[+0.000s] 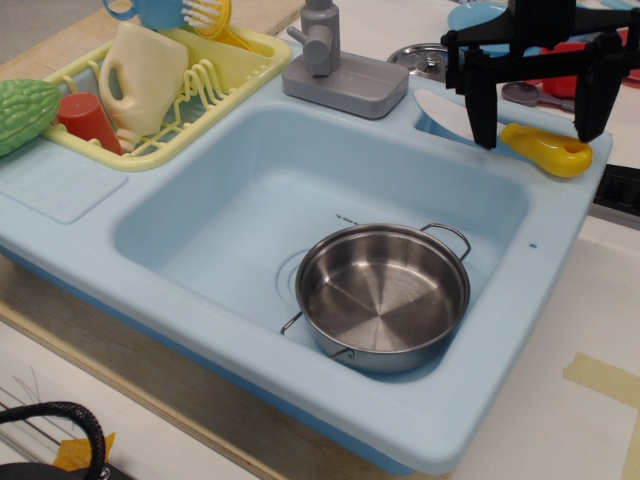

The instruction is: Put knife in pot or pan

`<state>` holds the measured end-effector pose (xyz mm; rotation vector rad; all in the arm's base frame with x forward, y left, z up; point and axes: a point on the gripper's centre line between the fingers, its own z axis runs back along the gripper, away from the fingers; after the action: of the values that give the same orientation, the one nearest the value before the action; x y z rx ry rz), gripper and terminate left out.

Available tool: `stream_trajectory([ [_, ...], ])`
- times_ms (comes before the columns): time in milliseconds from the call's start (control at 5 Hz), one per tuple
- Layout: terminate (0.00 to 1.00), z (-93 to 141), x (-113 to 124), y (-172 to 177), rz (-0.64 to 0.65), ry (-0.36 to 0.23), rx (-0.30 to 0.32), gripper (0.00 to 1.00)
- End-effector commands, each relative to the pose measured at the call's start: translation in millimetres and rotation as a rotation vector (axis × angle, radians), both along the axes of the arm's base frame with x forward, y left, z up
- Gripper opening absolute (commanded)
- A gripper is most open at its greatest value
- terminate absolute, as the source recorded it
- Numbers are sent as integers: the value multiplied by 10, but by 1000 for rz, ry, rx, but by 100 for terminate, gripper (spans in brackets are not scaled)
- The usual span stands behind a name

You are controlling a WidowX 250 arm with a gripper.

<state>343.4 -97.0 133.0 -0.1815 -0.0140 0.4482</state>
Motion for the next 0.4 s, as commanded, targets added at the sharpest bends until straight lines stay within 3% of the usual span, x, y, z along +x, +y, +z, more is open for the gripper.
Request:
stream_trajectory([
  [0,0,92,146,-73,23,-24,-12,100],
  [200,0,25,143,-81,37,15,-24,100],
])
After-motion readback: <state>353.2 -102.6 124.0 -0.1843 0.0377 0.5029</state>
